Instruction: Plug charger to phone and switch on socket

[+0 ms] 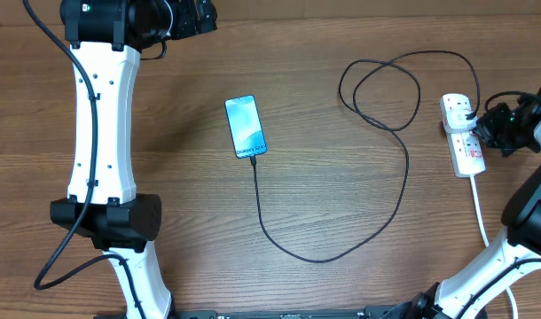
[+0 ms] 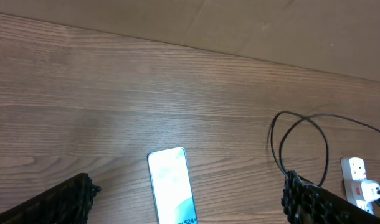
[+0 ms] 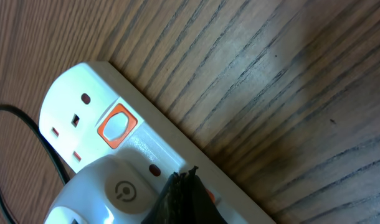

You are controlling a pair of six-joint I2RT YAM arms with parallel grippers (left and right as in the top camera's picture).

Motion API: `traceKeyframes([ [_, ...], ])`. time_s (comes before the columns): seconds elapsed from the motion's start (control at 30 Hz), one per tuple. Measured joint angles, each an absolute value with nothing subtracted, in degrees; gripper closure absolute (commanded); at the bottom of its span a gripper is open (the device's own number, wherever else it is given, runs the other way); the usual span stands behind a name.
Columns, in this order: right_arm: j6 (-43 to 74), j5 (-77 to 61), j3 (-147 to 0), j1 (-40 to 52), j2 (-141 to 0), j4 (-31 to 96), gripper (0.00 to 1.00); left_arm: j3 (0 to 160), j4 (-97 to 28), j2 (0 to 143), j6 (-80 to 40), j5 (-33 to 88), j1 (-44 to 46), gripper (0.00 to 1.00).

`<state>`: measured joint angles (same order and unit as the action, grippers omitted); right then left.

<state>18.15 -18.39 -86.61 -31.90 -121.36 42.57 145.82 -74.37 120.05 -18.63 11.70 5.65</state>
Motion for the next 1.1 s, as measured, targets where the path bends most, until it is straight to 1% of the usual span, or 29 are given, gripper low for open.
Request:
traceKeyframes([
  [0.67, 17.6, -19.4, -87.4, -31.8, -121.2, 46.4, 0.96, 145.8, -74.4, 120.0, -18.6, 11.7, 5.7, 0.01],
  [1.1, 16.9, -19.3, -87.4, -31.7, -121.2, 45.9, 0.96, 145.8, -74.4, 120.0, -18.6, 11.7, 5.7, 0.00],
])
